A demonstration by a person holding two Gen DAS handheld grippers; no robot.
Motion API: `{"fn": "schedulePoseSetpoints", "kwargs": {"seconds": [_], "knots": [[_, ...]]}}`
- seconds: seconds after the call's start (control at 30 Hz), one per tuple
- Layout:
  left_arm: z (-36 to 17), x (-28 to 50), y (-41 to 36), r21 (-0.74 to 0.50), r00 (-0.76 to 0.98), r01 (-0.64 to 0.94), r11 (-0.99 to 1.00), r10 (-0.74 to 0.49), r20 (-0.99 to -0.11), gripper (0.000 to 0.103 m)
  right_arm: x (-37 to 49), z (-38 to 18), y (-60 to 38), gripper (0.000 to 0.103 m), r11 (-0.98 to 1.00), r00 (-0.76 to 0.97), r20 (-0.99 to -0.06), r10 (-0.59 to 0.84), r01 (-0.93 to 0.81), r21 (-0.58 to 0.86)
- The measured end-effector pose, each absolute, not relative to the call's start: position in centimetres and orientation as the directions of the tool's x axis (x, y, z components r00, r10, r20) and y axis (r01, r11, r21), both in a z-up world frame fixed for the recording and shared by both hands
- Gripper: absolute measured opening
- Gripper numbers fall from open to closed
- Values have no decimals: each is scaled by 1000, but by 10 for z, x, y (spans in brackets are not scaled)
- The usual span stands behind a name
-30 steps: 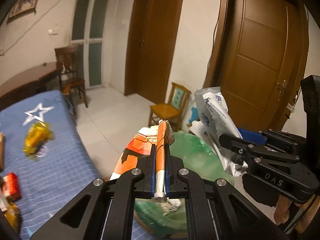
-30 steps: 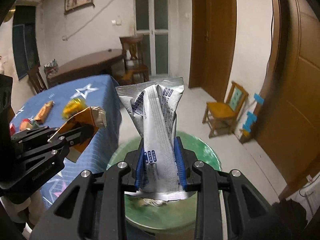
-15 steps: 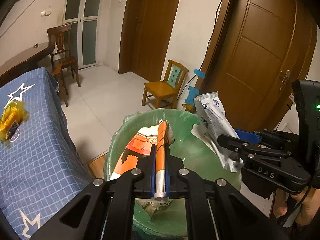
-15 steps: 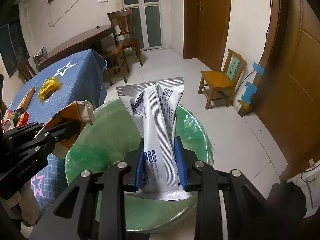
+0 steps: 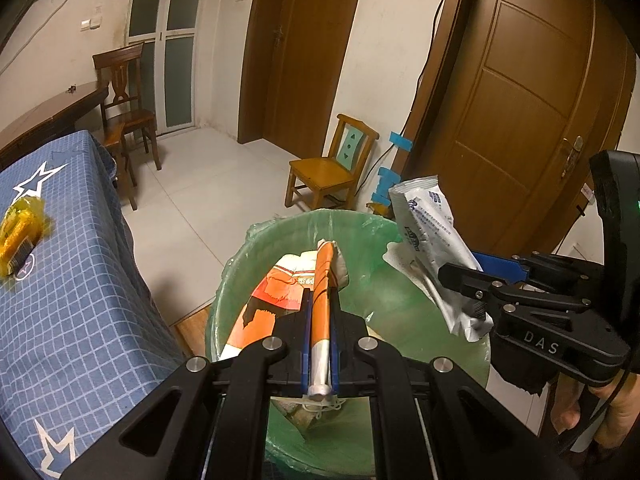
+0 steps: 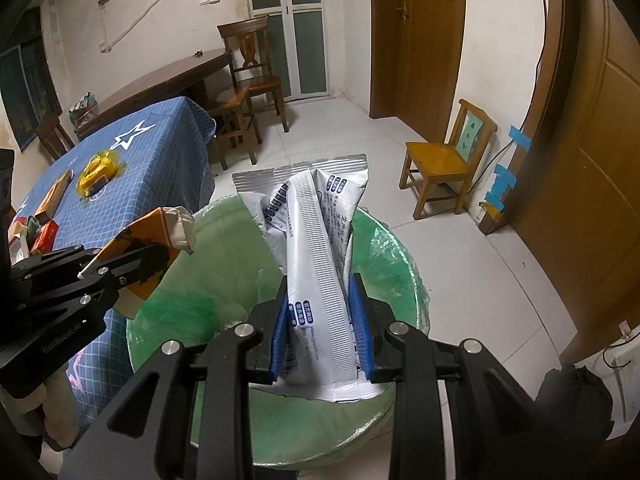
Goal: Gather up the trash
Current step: 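Open the right tool to drop the wrapper while the left tool drops the tube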
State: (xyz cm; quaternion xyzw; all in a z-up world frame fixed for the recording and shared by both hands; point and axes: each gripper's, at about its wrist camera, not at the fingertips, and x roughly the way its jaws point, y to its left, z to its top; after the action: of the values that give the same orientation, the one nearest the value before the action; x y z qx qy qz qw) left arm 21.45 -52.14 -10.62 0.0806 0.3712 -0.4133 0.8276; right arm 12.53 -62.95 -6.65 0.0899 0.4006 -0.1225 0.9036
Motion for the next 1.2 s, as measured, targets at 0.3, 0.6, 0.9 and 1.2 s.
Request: {"fn": "schedulePoseSetpoints", "kwargs": {"seconds": [0.3,0.6,0.9,1.2], "knots": [[-109,219,-522,-154,408,728,668,-603,-685,70,126,-67,-632,46,952,669,-731,-133,291,93],[-111,224,-513,-165,402,722,672,-601,-691,70,123,-63,-634,46,948,688,-713,-135,299,110],[-105,214,-499,-162,406,726,668,-606,-684,70,114,-53,-622,46,950,711,-690,-137,291,110],[-89,200,-450,-142,435,725,674,-609,-664,70,107,-22,-562,50,975,797,-602,-55,173,139]]}}
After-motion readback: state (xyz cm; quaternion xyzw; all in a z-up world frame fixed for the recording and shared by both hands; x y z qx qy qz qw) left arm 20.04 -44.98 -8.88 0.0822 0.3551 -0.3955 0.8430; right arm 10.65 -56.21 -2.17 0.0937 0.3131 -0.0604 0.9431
